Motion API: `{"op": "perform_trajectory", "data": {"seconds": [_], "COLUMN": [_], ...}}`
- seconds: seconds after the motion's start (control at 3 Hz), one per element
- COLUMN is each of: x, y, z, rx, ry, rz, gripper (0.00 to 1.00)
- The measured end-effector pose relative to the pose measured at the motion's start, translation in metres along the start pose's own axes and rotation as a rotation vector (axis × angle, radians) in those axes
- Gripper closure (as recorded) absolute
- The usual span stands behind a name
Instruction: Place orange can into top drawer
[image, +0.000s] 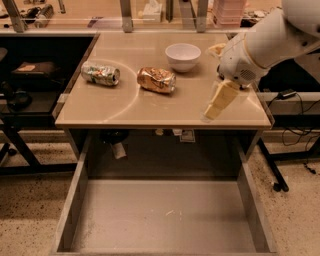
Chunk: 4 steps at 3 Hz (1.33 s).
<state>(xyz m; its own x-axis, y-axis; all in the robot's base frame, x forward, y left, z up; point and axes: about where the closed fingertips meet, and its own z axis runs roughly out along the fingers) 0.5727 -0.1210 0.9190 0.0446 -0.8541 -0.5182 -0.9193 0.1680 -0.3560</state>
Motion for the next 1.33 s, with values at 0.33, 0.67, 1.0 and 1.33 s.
{"op": "perform_trajectory", "data": {"seconds": [0.33, 0.67, 1.0, 1.33], "x": [0.002, 0.002, -0.007, -0.023], "y": [-0.001, -0.001, -0.015, -0.04], "z": [0.004, 0.006, 0.04, 0.077], "rx": [-0.005, -0.008, -0.019, -0.024], "ry": [-0.002, -0.008, -0.094, -0.195], "rz": [0.004, 0.006, 0.027, 0.078], "gripper": [0.0, 0.0, 0.0, 0.0]}}
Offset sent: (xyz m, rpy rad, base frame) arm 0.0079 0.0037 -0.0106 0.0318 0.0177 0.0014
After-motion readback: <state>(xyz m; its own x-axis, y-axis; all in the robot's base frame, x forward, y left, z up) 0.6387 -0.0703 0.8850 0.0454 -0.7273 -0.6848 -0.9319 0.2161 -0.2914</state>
